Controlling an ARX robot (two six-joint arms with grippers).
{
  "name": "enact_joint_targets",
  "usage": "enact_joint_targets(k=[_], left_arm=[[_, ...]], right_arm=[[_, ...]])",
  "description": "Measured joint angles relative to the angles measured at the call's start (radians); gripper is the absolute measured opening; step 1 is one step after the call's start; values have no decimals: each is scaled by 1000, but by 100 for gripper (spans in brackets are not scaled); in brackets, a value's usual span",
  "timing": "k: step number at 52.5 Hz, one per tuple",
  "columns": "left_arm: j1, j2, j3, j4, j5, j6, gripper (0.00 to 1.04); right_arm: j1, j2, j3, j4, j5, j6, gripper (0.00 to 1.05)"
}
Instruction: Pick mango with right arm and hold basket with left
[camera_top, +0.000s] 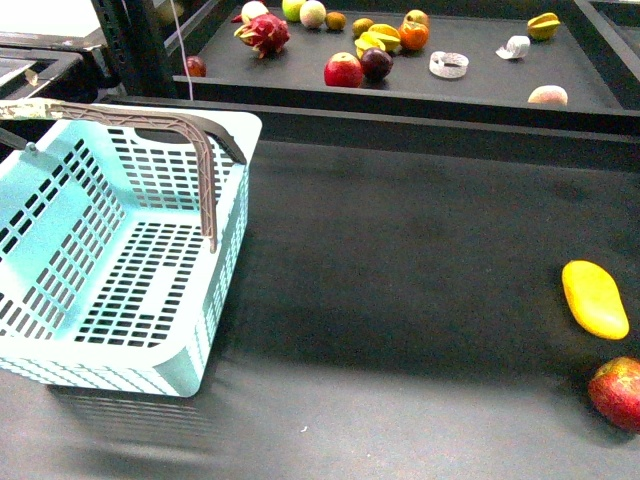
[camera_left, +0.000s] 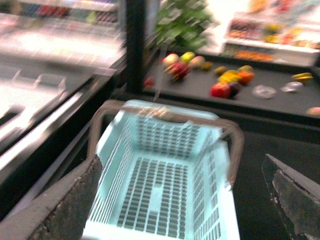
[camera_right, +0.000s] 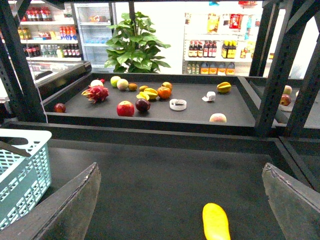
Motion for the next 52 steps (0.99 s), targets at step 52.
enact_joint_targets(k=[52], left_arm=[[-102,1894,758,799,-50,-1018,97]], right_arm=[[0,0,0,0,0,0,96]])
